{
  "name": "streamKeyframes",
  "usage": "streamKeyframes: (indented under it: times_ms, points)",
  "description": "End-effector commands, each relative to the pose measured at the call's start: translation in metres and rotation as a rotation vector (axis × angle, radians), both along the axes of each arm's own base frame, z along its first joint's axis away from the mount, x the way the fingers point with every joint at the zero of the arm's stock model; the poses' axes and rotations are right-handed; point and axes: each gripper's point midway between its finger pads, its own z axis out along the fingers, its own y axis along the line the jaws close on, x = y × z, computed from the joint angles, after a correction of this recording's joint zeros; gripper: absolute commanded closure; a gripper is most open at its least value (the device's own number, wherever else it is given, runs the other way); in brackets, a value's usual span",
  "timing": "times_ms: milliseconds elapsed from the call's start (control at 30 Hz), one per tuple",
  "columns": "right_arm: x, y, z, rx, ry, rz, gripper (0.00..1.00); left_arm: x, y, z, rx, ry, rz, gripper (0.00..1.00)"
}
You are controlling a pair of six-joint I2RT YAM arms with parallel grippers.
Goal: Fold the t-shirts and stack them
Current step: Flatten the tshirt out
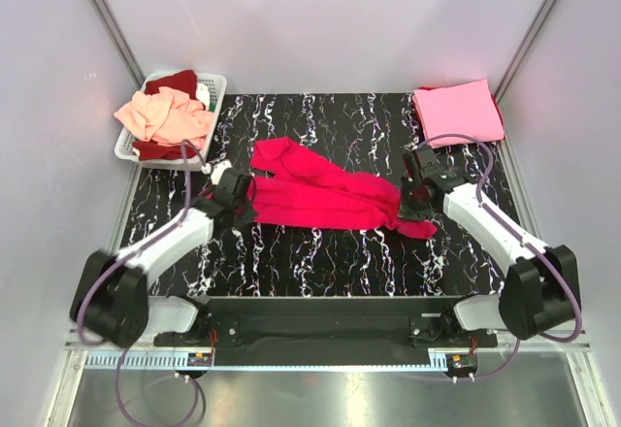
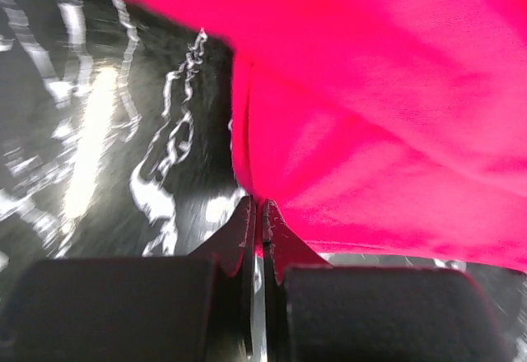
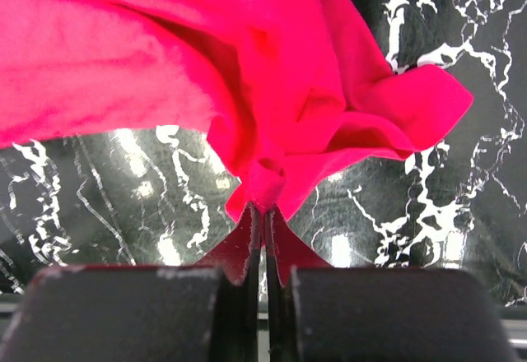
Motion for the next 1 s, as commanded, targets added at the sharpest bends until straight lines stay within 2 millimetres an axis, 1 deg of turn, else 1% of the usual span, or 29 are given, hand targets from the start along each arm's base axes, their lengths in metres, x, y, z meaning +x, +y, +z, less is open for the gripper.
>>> streamKeyframes:
  times_ms: [0, 33, 67, 100, 133, 167, 200, 233, 267, 333, 367, 400, 433, 467, 500, 533, 567, 600, 633, 667, 700, 733, 767, 800, 833, 867, 900, 933, 967]
  points:
    - [0.002, 0.006, 0.044, 0.071, -0.112, -0.019, 1.00, -0.001, 0.012, 0.077, 0.005, -0.148, 0.020, 1.00]
    - [0.001, 0.006, 0.053, 0.084, -0.134, -0.020, 1.00, -0.004, 0.015, 0.088, 0.007, -0.167, 0.016, 1.00]
    - [0.002, 0.010, 0.066, 0.110, -0.166, -0.009, 1.00, -0.010, 0.019, 0.105, 0.012, -0.178, 0.013, 1.00]
    - [0.000, 0.010, 0.083, 0.137, -0.219, -0.005, 1.00, -0.015, 0.020, 0.126, -0.007, -0.226, 0.004, 1.00]
    - [-0.002, 0.012, 0.095, 0.160, -0.251, 0.003, 1.00, -0.024, 0.025, 0.133, 0.013, -0.214, -0.022, 1.00]
    - [-0.003, 0.011, 0.104, 0.174, -0.277, 0.002, 1.00, -0.025, 0.023, 0.159, -0.004, -0.256, -0.035, 1.00]
    - [-0.007, 0.010, 0.120, 0.193, -0.323, 0.004, 1.00, -0.030, 0.026, 0.174, -0.006, -0.277, -0.043, 1.00]
    - [-0.010, 0.008, 0.131, 0.198, -0.345, 0.001, 1.00, -0.040, 0.031, 0.180, 0.021, -0.258, -0.067, 1.00]
    - [-0.012, 0.007, 0.141, 0.209, -0.368, -0.009, 1.00, -0.041, 0.030, 0.208, 0.001, -0.309, -0.076, 1.00]
    - [-0.019, 0.001, 0.168, 0.220, -0.433, -0.023, 1.00, -0.049, 0.034, 0.234, 0.003, -0.348, -0.104, 1.00]
    - [-0.021, -0.002, 0.178, 0.223, -0.454, -0.033, 1.00, -0.056, 0.035, 0.259, -0.013, -0.390, -0.118, 1.00]
    - [-0.026, -0.005, 0.188, 0.226, -0.482, -0.041, 1.00, -0.061, 0.037, 0.273, -0.019, -0.416, -0.125, 1.00]
    - [-0.029, -0.013, 0.206, 0.218, -0.518, -0.072, 1.00, -0.067, 0.039, 0.284, -0.013, -0.430, -0.142, 1.00]
    - [-0.032, -0.018, 0.216, 0.216, -0.544, -0.090, 1.00, -0.072, 0.038, 0.312, -0.042, -0.496, -0.160, 1.00]
    - [-0.038, -0.024, 0.229, 0.221, -0.581, -0.108, 1.00, -0.077, 0.038, 0.326, -0.057, -0.530, -0.178, 1.00]
    - [-0.042, -0.032, 0.246, 0.219, -0.631, -0.135, 1.00, -0.082, 0.038, 0.341, -0.058, -0.571, -0.206, 1.00]
    - [-0.051, -0.037, 0.261, 0.234, -0.680, -0.145, 1.00, -0.092, 0.034, 0.365, -0.096, -0.636, -0.248, 1.00]
    - [-0.057, -0.042, 0.278, 0.247, -0.735, -0.151, 1.00, -0.095, 0.032, 0.377, -0.094, -0.676, -0.281, 1.00]
    - [-0.062, -0.045, 0.290, 0.254, -0.778, -0.147, 1.00, -0.100, 0.032, 0.389, -0.102, -0.711, -0.304, 1.00]
    - [-0.073, -0.049, 0.304, 0.272, -0.830, -0.146, 1.00, -0.110, 0.029, 0.407, -0.127, -0.765, -0.344, 1.00]
    - [-0.079, -0.053, 0.316, 0.281, -0.876, -0.148, 1.00, -0.115, 0.029, 0.416, -0.117, -0.799, -0.373, 1.00]
    - [-0.086, -0.051, 0.331, 0.289, -0.936, -0.093, 1.00, -0.123, 0.030, 0.432, -0.124, -0.851, -0.391, 1.00]
    - [-0.101, -0.052, 0.347, 0.318, -1.016, -0.052, 1.00, -0.129, 0.028, 0.442, -0.132, -0.886, -0.418, 1.00]
    - [-0.108, -0.053, 0.366, 0.340, -1.097, -0.027, 1.00, -0.134, 0.030, 0.451, -0.124, -0.920, -0.430, 1.00]
    - [-0.117, -0.055, 0.376, 0.342, -1.150, -0.005, 1.00, -0.143, 0.034, 0.468, -0.132, -0.980, -0.430, 1.00]
    - [-0.132, -0.061, 0.389, 0.352, -1.221, 0.007, 1.00, -0.151, 0.037, 0.478, -0.135, -1.024, -0.435, 1.00]
    - [-0.140, -0.064, 0.404, 0.360, -1.289, 0.012, 1.00, -0.158, 0.036, 0.486, -0.141, -1.061, -0.459, 1.00]
    - [-0.152, -0.072, 0.419, 0.343, -1.356, 0.017, 1.00, -0.165, 0.038, 0.501, -0.148, -1.123, -0.460, 1.00]
    - [-0.164, -0.078, 0.429, 0.342, -1.414, 0.016, 1.00, -0.181, 0.037, 0.510, -0.168, -1.179, -0.502, 1.00]
